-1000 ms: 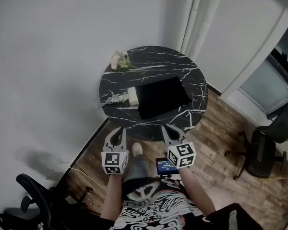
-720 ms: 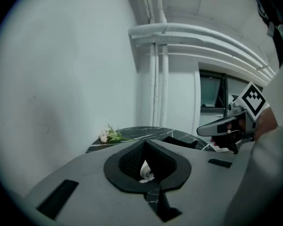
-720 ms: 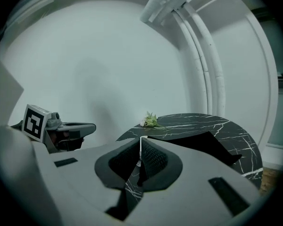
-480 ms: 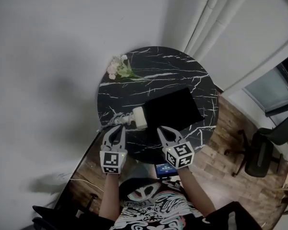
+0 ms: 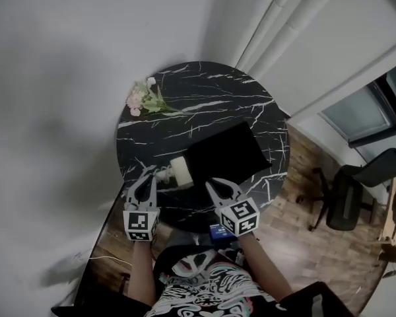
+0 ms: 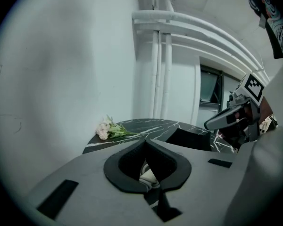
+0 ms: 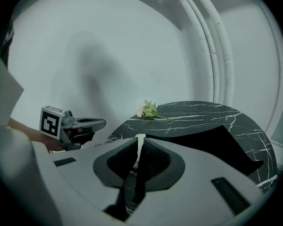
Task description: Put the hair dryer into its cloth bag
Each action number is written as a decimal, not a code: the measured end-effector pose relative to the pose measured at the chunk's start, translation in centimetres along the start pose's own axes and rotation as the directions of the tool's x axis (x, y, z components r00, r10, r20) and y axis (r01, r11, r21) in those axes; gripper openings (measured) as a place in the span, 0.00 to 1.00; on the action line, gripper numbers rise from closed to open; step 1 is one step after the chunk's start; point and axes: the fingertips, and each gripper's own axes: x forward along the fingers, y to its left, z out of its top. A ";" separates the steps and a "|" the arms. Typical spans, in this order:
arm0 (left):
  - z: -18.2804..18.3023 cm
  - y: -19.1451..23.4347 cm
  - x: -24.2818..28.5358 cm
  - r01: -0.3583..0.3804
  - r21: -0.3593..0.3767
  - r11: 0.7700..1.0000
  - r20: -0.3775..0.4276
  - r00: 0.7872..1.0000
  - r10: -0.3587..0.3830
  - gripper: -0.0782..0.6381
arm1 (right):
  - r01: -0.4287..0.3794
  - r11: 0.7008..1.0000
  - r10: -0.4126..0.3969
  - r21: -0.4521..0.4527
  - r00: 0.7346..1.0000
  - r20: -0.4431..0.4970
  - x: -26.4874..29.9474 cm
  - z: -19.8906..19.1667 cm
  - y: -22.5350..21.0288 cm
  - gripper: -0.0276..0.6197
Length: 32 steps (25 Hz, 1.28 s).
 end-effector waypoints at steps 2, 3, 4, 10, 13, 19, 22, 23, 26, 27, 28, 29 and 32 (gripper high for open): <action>-0.5 0.2 0.3 0.005 0.005 1.000 -0.015 1.000 -0.005 0.13 | -0.020 1.000 0.020 0.012 1.000 -0.020 0.3 -0.3 0.1 0.08; -0.7 0.3 0.4 0.007 0.010 1.000 -0.021 1.000 -0.007 0.13 | -0.029 0.999 0.029 0.020 0.999 -0.028 0.4 -0.4 0.1 0.08; -1.0 0.3 0.5 0.009 0.016 1.000 -0.028 1.000 -0.009 0.13 | -0.035 0.999 0.036 0.027 0.999 -0.035 0.5 -0.6 0.1 0.08; -3.7 -0.2 1.5 0.085 0.106 0.991 -0.131 0.989 -0.071 0.13 | -0.097 0.991 0.106 0.095 0.990 -0.093 2.5 -2.1 0.3 0.22; -5.0 -0.6 1.8 0.136 0.172 0.976 -0.194 0.976 -0.102 0.17 | -0.120 0.985 0.135 0.127 0.984 -0.117 3.7 -2.7 0.3 0.28; -7.8 0.6 2.6 0.152 0.190 0.970 -0.284 0.954 -0.094 0.34 | -0.141 0.973 0.169 0.184 0.975 -0.145 6.3 -3.7 -0.1 0.31; -8.1 1.3 2.6 0.146 0.186 0.972 -0.280 0.956 -0.091 0.35 | -0.141 0.966 0.178 0.218 0.970 -0.163 7.3 -4.4 -0.6 0.31; -8.1 1.4 2.7 0.149 0.184 0.972 -0.272 0.958 -0.095 0.38 | -0.142 0.964 0.182 0.225 0.969 -0.168 7.6 -4.5 -0.7 0.31; -8.6 1.8 3.0 0.162 0.200 0.966 -0.281 0.954 -0.102 0.42 | -0.158 0.952 0.207 0.262 0.963 -0.172 8.3 -4.7 -1.2 0.31; -9.1 1.9 3.1 0.169 0.210 0.963 -0.296 0.950 -0.103 0.42 | -0.168 0.946 0.221 0.276 0.959 -0.175 8.6 -4.8 -1.4 0.31; -9.6 1.9 3.3 0.179 0.214 0.960 -0.309 0.945 -0.107 0.43 | -0.180 0.942 0.237 0.285 0.954 -0.183 8.8 -4.9 -1.3 0.31; -10.0 1.8 3.3 0.186 0.213 0.959 -0.316 0.942 -0.113 0.44 | -0.191 0.938 0.253 0.289 0.948 -0.195 9.0 -5.1 -1.2 0.31; -10.0 1.8 3.5 0.189 0.188 0.964 -0.297 0.946 -0.127 0.45 | -0.218 0.922 0.295 0.319 0.931 -0.217 9.2 -5.8 -0.8 0.31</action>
